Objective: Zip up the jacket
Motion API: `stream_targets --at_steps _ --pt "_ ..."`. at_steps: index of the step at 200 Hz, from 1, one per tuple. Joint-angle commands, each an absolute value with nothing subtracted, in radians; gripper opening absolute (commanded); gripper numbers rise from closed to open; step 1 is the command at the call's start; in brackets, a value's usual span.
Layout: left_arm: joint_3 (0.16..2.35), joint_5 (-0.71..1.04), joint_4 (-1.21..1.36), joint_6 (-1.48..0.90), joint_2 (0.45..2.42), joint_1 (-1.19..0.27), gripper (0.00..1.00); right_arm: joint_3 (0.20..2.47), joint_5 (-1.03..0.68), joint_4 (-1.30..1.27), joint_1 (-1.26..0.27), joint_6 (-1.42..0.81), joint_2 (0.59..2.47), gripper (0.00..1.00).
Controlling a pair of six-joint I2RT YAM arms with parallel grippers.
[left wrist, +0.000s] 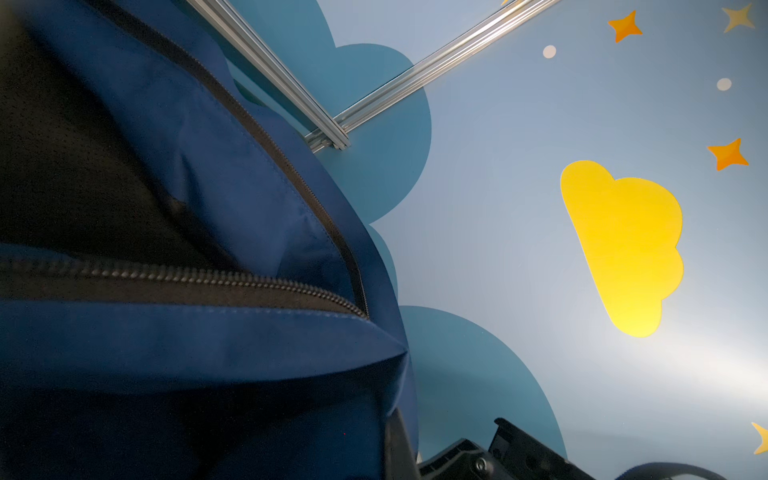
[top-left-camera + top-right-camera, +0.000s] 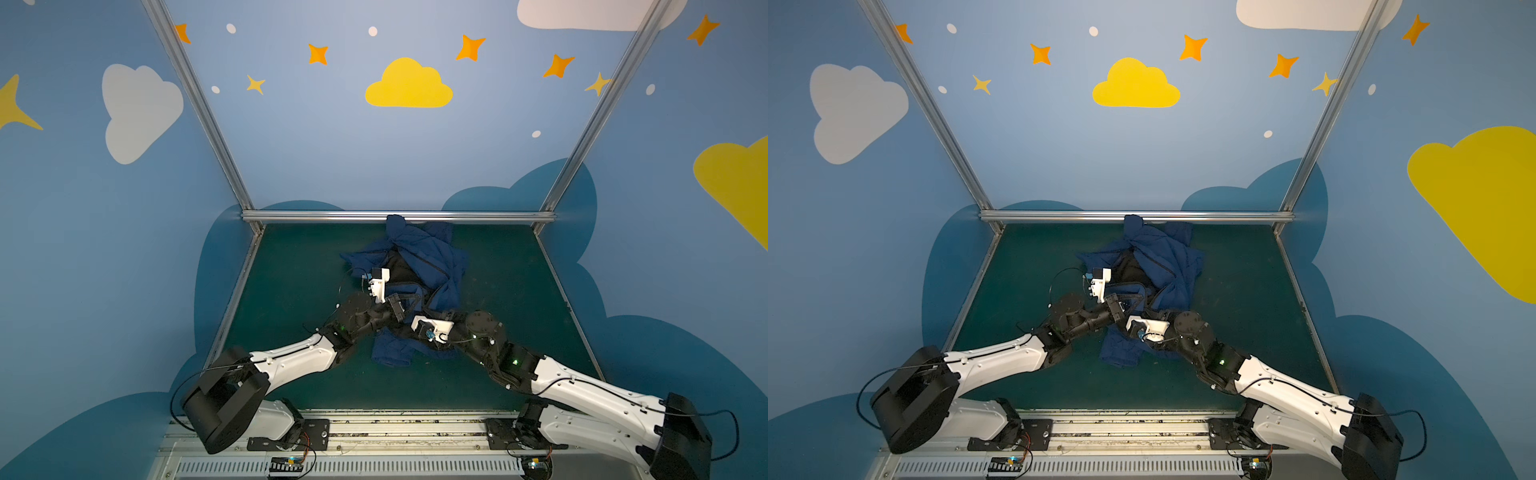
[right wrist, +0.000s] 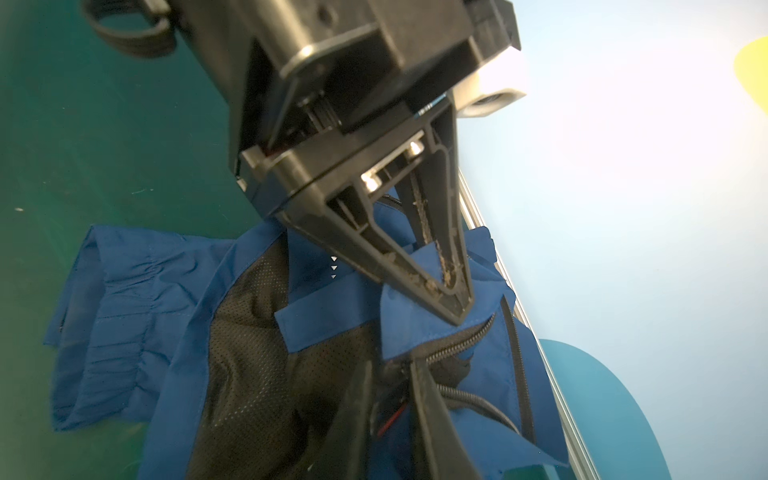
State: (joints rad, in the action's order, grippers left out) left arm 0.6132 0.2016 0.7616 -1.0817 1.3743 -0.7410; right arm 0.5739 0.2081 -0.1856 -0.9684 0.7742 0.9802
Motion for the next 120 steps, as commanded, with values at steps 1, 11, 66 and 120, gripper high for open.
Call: stream_targets --at_steps 1,11,66,120 --pt "0.639 0.19 0.776 -1.079 1.368 -0.735 0.03 0.606 0.203 -0.168 -0.961 0.758 0.958 0.18" --pt "0.641 0.192 0.774 -1.08 1.37 -0.736 0.03 0.608 0.205 -0.165 -0.961 0.76 0.956 0.18" --pt "0.641 0.195 0.768 -1.074 1.367 -0.736 0.03 0.614 0.208 -0.161 -0.956 0.762 0.951 0.16" --pt "0.642 0.195 0.761 -1.07 1.368 -0.738 0.03 0.621 0.201 -0.143 -0.95 0.741 0.944 0.13"
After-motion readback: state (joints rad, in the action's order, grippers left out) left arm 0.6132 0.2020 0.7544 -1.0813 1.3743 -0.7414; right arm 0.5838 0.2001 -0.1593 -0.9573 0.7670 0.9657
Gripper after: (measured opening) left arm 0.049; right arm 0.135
